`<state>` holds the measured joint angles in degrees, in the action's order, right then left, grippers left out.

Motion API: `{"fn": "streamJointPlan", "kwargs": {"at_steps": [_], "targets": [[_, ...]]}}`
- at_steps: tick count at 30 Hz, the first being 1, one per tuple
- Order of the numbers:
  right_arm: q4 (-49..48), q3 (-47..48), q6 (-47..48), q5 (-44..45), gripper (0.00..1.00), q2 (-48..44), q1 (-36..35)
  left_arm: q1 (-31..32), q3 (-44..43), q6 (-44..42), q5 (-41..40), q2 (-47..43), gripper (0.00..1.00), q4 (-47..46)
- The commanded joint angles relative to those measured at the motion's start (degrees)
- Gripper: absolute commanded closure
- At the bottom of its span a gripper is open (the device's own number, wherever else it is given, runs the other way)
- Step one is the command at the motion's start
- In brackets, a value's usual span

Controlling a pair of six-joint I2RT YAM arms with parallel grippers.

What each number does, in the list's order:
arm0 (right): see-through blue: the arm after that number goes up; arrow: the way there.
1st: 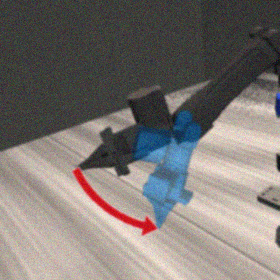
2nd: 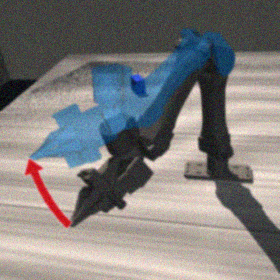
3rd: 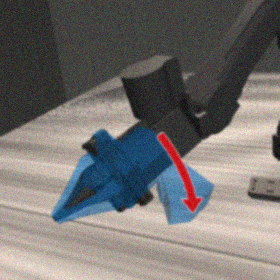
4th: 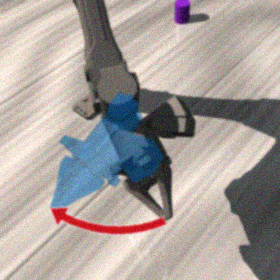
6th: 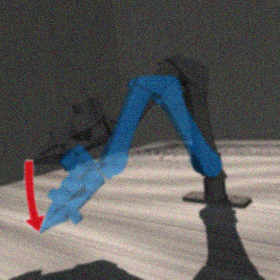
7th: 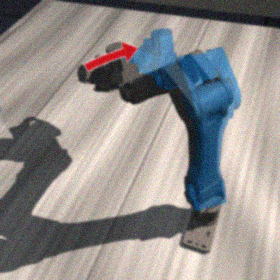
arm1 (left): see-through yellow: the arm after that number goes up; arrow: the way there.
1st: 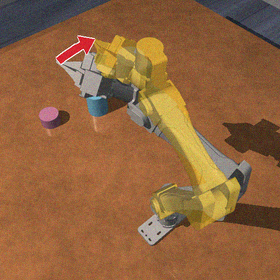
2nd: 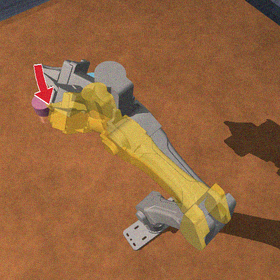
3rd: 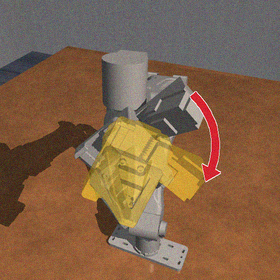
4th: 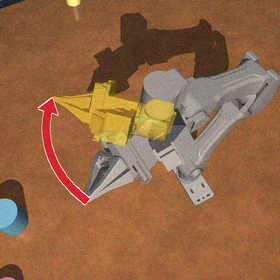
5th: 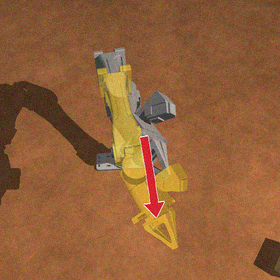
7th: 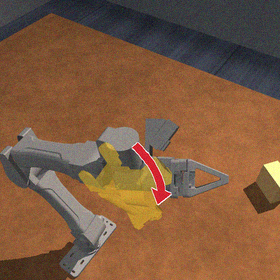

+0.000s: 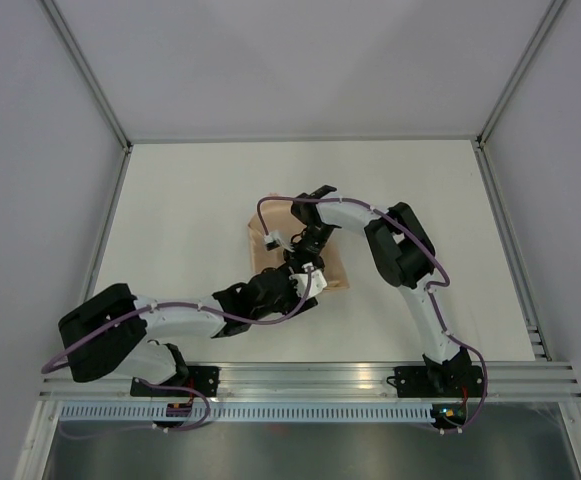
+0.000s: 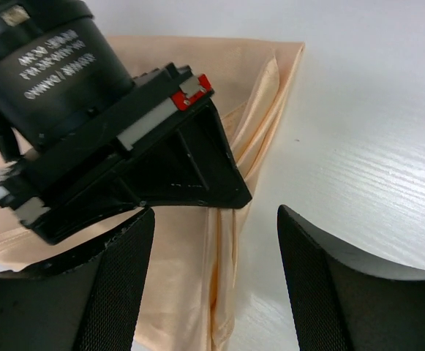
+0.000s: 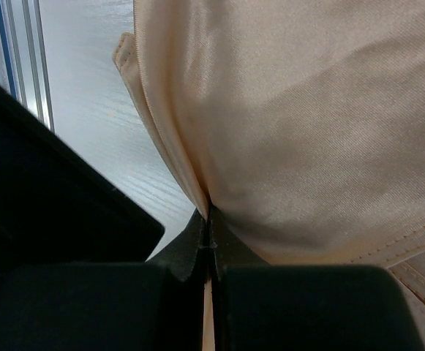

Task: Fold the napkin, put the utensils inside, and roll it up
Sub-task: Roll the napkin at the center of the board.

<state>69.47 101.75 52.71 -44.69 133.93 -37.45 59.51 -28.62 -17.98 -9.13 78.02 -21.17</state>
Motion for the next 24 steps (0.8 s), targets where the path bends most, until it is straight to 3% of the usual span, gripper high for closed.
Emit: {"fn": "streamJointPlan", "kwargs": {"at_steps": [1, 19, 24], "targets": [[-0.57, -0.24, 3.19, 5.49, 1.0, 3.88, 0.36, 0.87, -2.58, -3.29, -1.51, 2.48, 0.27, -0.37], [2.86, 0.99, 5.56, 5.49, 1.0, 4.85, 2.65, 1.58, -10.57, -7.25, -3.44, 13.91, 0.3, 5.44], [3.39, 0.9, 5.83, 5.49, 1.0, 4.94, 3.08, 1.67, -12.25, -7.77, -2.74, 15.93, 0.36, 7.28]]}}
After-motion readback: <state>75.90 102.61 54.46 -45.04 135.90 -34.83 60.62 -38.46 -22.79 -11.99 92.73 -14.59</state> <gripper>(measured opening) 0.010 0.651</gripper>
